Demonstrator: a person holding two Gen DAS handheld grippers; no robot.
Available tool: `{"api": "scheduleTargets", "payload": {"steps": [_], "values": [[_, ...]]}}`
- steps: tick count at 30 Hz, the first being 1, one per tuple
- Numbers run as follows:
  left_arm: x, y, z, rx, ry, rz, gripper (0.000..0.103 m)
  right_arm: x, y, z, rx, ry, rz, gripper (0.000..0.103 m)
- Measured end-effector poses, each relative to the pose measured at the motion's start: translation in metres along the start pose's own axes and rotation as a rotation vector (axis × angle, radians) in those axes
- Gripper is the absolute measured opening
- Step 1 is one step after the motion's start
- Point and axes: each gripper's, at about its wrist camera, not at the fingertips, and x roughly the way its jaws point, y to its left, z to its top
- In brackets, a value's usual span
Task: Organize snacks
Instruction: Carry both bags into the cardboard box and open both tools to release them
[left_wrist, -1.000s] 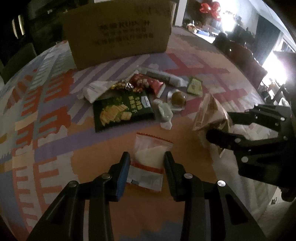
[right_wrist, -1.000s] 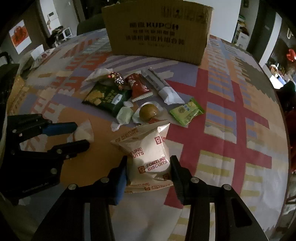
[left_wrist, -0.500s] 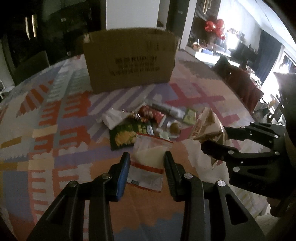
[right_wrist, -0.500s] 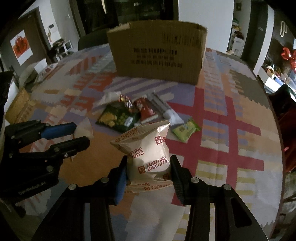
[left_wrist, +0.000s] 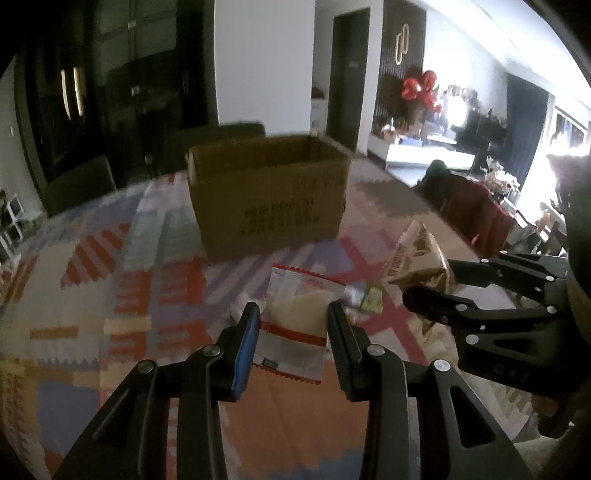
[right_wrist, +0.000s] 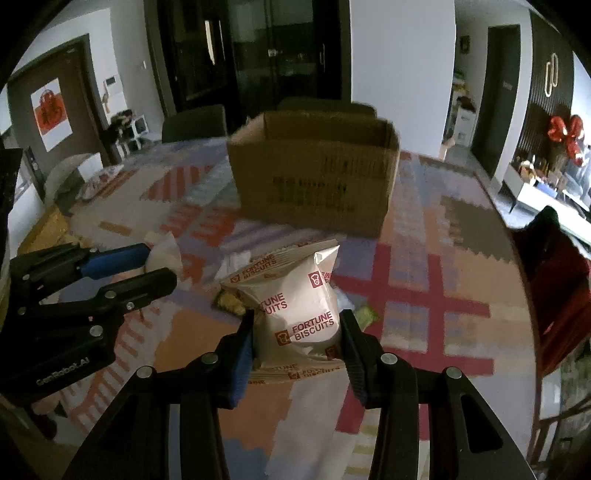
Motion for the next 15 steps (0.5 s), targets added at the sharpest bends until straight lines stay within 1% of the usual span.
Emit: {"api": "scheduleTargets", "payload": {"steps": [7,15], "values": [[-0.014,0.004,0.025,0.007,-0.076,0.016,0.037,-0.017,-0.003,0.022,0.012,-0.078,-0.008,0.044],[-0.021,0.011,0.057,0.03,-0.159,0.069,0.037,-0.021,-0.006,0.053,0.022,-0.143,-0.004,0.044]]}}
